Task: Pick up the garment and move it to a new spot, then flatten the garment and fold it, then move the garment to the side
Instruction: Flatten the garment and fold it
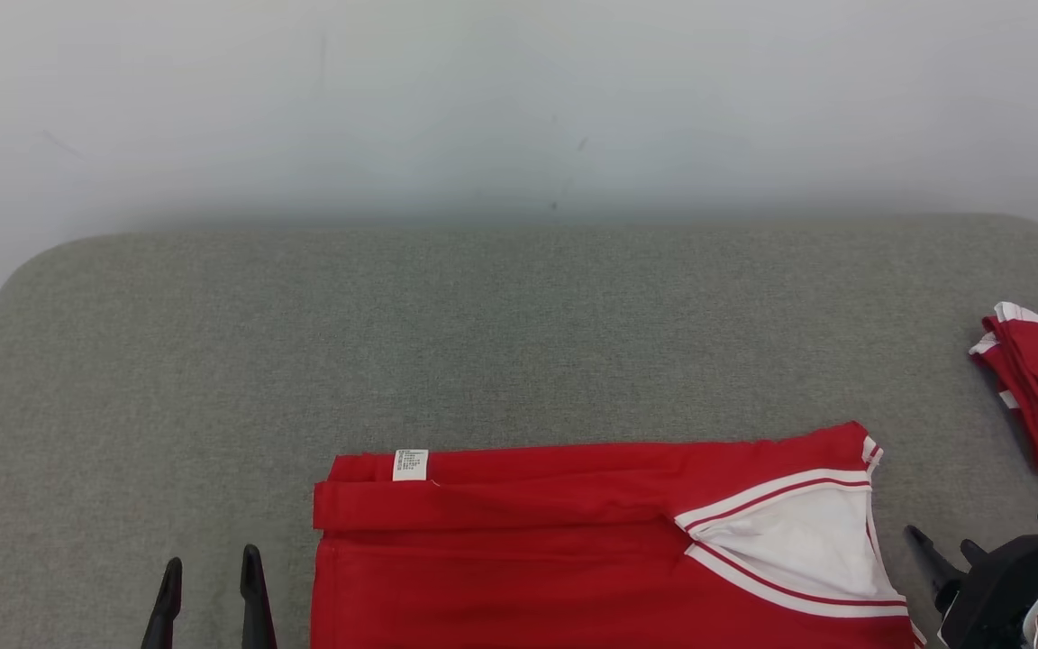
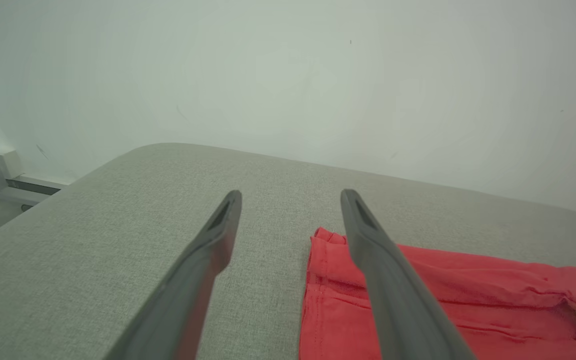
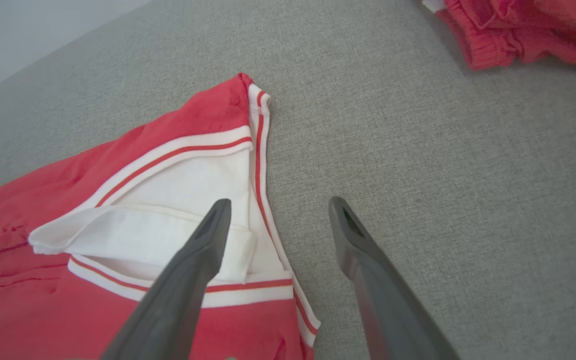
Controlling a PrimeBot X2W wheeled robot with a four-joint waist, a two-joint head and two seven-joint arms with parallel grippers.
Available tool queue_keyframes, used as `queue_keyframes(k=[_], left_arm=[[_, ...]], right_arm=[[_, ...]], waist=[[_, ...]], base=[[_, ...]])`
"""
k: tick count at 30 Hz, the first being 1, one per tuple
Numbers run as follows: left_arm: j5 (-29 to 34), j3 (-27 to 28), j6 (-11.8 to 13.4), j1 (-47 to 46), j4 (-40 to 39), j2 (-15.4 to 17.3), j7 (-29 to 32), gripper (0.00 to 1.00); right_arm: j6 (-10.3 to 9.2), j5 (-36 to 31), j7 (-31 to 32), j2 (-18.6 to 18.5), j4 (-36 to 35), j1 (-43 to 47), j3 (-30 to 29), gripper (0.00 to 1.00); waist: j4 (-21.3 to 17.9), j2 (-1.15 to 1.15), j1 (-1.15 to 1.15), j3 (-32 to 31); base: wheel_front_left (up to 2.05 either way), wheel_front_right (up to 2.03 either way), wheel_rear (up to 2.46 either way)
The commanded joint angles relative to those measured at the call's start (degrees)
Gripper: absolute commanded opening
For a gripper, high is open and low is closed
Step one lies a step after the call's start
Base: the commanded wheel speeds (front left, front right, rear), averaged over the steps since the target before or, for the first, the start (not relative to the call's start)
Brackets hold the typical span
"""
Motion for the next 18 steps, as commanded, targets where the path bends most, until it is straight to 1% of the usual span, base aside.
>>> queue_keyframes(k=[1, 7, 10, 18], left_arm=[[-0.6, 0.0, -0.3, -0.2, 0.5, -0.1, -0.2, 1.00], [-1.7, -0.2, -0.9, -0.4, 1.7, -0.1, -0.2, 1.00], [-1.7, -0.9, -1.5, -0.6, 4.7, -0.1, -0.2, 1.00], [-0.4, -1.6, -2.4, -2.7, 9.1, -0.1, -0.2, 1.00]], right_arm=[[-0.17, 0.0, 0.9, -0.7, 1.4, -1.5, -0.3, 1.00], [-0.17, -0.3, 3.4, -1.6, 5.1, -3.9, 0.0, 1.00], [-0.17, -0.8, 4.0, -1.6, 6.6, -4.3, -0.4, 1.00], [-0.17, -1.2, 4.6, -1.5, 8.6, -6.0, -0.6, 1.00]], waist=[[1.0, 0.00, 0.00, 1.0], [3.0, 0.00, 0.00, 2.2], [4.0, 0.00, 0.00, 2.6], [4.6, 0.00, 0.00, 3.6]], base=[[0.00, 0.00, 0.00], [0.00, 0.00, 0.00], [0.00, 0.00, 0.00], [0.00, 0.00, 0.00]])
